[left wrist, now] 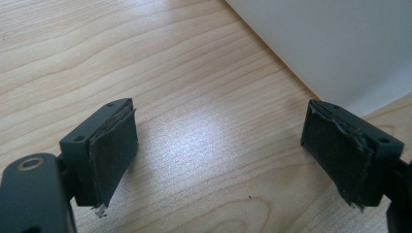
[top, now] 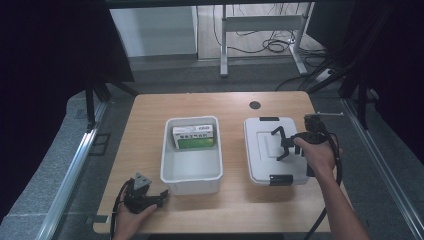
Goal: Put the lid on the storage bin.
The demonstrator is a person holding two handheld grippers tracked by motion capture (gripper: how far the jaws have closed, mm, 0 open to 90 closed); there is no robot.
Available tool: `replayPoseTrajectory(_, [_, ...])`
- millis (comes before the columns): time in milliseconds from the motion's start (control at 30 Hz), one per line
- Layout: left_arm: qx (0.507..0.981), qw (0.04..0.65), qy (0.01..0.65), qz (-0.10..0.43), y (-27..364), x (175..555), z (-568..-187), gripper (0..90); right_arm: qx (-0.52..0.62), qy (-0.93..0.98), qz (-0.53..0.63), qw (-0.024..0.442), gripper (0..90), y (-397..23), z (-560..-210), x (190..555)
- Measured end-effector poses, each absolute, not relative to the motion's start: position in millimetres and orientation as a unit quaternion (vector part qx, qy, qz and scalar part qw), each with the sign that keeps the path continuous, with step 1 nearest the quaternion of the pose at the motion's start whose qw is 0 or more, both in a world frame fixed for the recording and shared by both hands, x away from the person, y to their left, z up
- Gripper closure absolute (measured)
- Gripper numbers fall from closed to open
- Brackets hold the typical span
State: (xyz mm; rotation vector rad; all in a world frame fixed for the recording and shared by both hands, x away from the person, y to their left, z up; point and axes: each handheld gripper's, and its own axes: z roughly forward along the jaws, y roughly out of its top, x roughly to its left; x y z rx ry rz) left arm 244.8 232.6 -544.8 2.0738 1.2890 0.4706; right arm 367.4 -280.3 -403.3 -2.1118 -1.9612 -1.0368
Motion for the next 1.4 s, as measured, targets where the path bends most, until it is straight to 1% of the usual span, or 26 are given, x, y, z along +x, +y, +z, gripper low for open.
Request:
replayPoseTrajectory(367, [0.790,0.322,0.491,0.179,233,245,-545,13.1,-0.683,-0.639,-0.350,0.043,84.6,-281,-391,361])
replayPoseTrajectory(833, [0.790,0.322,0.490,0.180,233,245,-545,13.0,-0.672,-0.646,-0.358,0.042,84.6,-272,-373,356])
replayPoseTrajectory(1400, [0.790,0.321,0.490,0.180,233,245,-545,13.0,-0.660,-0.655,-0.363,0.049,84.6,-259,-368,355])
